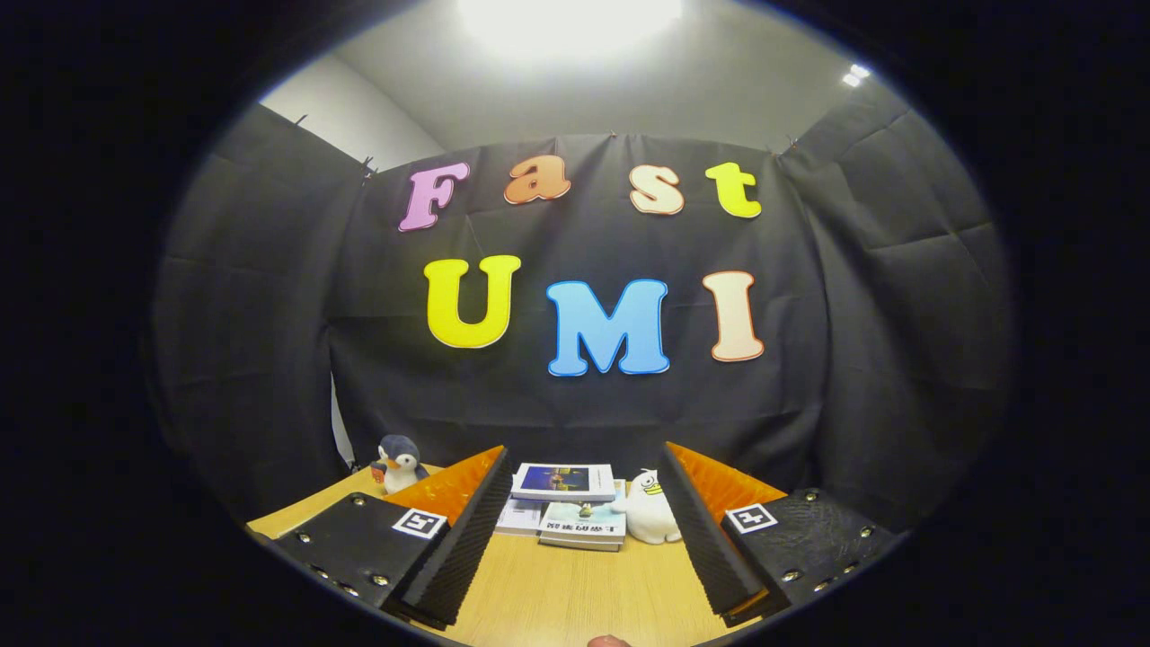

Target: Open the storage box then place both shoes into the box .Put the left shoe in first, then the right shoe, with the right side of both shoes facing outward in a uniform manner.

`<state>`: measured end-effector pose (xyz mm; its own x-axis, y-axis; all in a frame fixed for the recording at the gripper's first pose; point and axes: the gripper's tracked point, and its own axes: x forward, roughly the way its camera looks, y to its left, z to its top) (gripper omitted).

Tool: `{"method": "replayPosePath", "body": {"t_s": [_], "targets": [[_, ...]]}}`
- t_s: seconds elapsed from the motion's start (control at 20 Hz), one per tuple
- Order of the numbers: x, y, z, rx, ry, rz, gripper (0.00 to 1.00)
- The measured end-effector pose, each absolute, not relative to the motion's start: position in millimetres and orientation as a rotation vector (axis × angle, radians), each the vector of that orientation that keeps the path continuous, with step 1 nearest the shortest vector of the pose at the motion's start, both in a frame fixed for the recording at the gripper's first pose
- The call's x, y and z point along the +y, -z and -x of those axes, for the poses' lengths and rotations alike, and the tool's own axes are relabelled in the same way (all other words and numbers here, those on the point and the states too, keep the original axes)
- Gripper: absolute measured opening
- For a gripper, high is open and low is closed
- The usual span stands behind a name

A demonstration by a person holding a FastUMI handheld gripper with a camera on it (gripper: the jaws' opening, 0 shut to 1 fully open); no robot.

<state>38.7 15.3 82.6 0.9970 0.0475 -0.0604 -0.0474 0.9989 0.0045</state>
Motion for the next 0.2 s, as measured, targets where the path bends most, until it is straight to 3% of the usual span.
{"method": "replayPosePath", "body": {"t_s": [0.2], "targets": [[18.9, -86.5, -37.5, 0.044, -0.048, -0.018, 0.97]]}}
